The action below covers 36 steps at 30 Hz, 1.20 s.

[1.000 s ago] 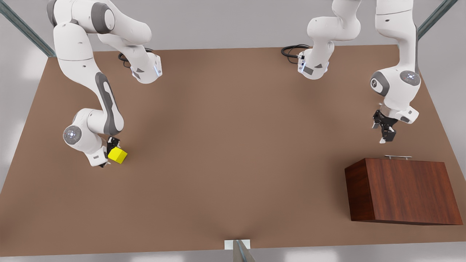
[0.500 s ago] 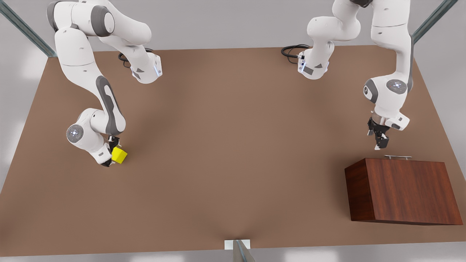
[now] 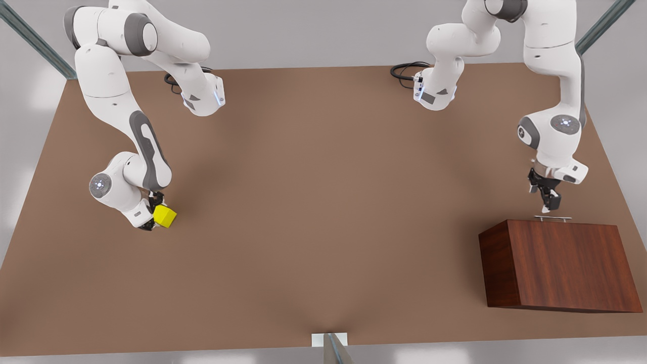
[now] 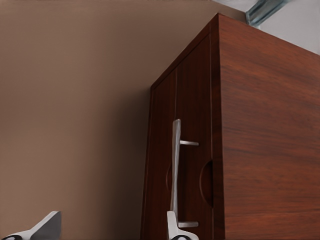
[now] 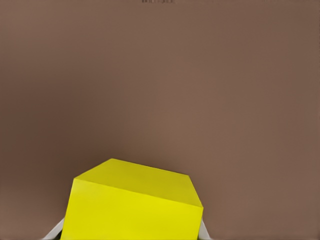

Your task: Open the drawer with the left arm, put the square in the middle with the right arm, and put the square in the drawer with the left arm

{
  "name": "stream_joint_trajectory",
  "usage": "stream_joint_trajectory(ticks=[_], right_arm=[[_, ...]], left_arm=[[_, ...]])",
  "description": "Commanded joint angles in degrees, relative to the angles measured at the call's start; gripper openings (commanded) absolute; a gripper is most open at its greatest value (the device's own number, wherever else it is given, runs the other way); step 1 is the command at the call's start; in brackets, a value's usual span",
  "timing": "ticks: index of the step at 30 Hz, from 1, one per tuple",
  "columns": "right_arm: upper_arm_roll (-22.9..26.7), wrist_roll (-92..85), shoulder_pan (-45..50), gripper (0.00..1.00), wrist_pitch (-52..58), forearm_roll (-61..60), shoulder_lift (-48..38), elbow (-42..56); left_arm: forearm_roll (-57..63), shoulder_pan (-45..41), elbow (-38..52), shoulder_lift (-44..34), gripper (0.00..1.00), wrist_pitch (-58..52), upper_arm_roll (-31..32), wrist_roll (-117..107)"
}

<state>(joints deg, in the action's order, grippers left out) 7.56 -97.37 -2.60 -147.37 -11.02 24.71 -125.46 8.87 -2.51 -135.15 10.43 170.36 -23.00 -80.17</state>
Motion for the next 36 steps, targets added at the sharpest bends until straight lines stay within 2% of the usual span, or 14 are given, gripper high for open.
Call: stream_joint_trajectory(ticks=[1, 5, 6, 15, 18, 22, 24, 26, 29, 36], right_arm=[[0.0, -3.7, 0.0, 0.74, -0.4, -1.0, 0.0, 0.0], [0.0, -3.4, 0.0, 0.69, -0.3, -0.9, 0.1, 0.0], [0.0, -3.3, 0.0, 0.65, -0.2, -1.0, 0.0, 0.0], [-0.3, 1.7, 1.1, 0.65, 0.6, -0.9, -3.9, -0.1], [-1.2, 14.6, 10.8, 0.66, 0.9, -0.8, -6.3, -0.1], [-6.0, 29.5, 18.8, 0.65, 0.3, -0.8, -4.2, 3.2], [-10.2, 37.6, 18.9, 0.65, 0.2, -0.9, -3.5, 4.6], [-10.7, 40.5, 23.2, 0.65, 0.8, -0.8, 0.3, 10.7], [-17.2, 46.4, 24.4, 0.65, 0.6, -0.8, 5.5, 17.8], [-19.9, 45.9, 37.7, 0.64, 0.7, -0.4, 16.1, 35.5]], left_arm=[[0.0, 0.4, 0.7, 0.6, 1.0, 0.3, 0.0, 7.9], [-0.1, 1.1, 2.0, 1.5, 1.0, 0.2, 0.0, 12.6], [-0.2, 1.2, 2.3, 1.9, 1.0, 0.2, 0.0, 12.8], [-0.7, 2.0, 5.8, 5.4, 1.0, 0.3, 0.1, 15.4], [-0.7, 2.1, 6.1, 6.6, 1.0, 1.1, 0.1, 15.5], [-1.0, 2.0, 6.0, 7.6, 1.0, 1.0, 0.2, 15.3], [-1.2, 2.0, 5.7, 7.5, 1.0, 0.8, 0.2, 15.0], [-1.4, 1.8, 5.4, 7.1, 1.0, 0.1, 0.3, 14.7], [-1.9, 1.7, 5.2, 5.7, 1.0, -2.8, 0.4, 14.2], [-2.7, 1.8, 4.6, 5.4, 1.0, -3.4, 0.2, 14.7]])
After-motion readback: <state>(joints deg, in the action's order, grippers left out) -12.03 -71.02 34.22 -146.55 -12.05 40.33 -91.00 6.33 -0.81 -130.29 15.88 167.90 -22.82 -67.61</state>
